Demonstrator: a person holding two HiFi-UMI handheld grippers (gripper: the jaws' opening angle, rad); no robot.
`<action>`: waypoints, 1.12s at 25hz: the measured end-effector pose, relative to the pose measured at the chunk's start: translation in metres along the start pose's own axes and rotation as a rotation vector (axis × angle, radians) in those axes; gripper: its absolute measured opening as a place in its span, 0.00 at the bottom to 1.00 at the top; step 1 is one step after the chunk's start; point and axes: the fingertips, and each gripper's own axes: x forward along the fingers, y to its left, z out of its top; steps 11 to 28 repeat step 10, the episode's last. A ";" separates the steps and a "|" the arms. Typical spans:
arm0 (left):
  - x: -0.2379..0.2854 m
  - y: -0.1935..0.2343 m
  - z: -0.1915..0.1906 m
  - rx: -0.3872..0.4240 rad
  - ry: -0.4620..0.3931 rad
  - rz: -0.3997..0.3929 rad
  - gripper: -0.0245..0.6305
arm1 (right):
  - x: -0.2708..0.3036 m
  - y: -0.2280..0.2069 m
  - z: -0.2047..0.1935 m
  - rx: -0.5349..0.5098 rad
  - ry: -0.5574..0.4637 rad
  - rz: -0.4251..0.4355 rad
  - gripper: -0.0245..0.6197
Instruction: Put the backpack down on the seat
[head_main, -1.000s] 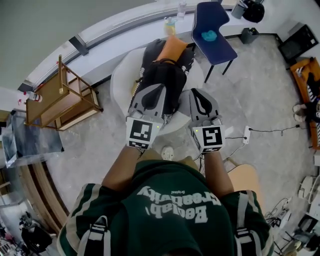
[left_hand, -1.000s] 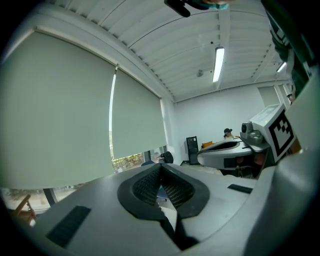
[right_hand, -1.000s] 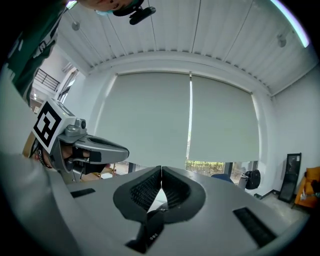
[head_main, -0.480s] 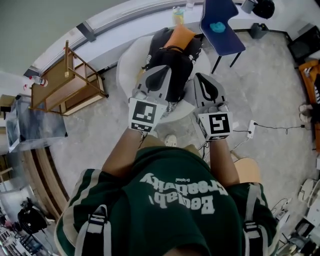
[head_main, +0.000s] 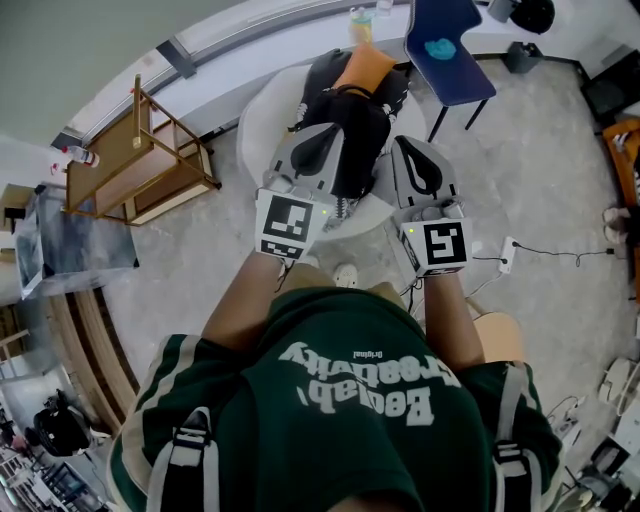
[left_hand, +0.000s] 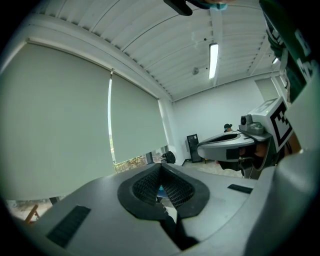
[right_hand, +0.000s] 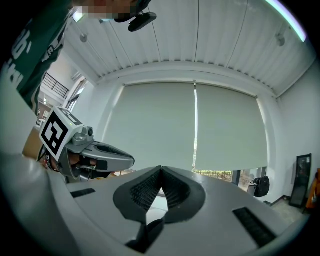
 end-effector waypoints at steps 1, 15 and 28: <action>0.000 -0.001 0.001 0.002 -0.001 -0.002 0.06 | -0.001 -0.001 0.001 -0.001 -0.002 -0.001 0.09; 0.000 -0.008 0.004 0.016 -0.011 -0.011 0.06 | -0.008 -0.001 0.002 -0.004 -0.012 0.001 0.09; 0.000 -0.008 0.004 0.016 -0.011 -0.011 0.06 | -0.008 -0.001 0.002 -0.004 -0.012 0.001 0.09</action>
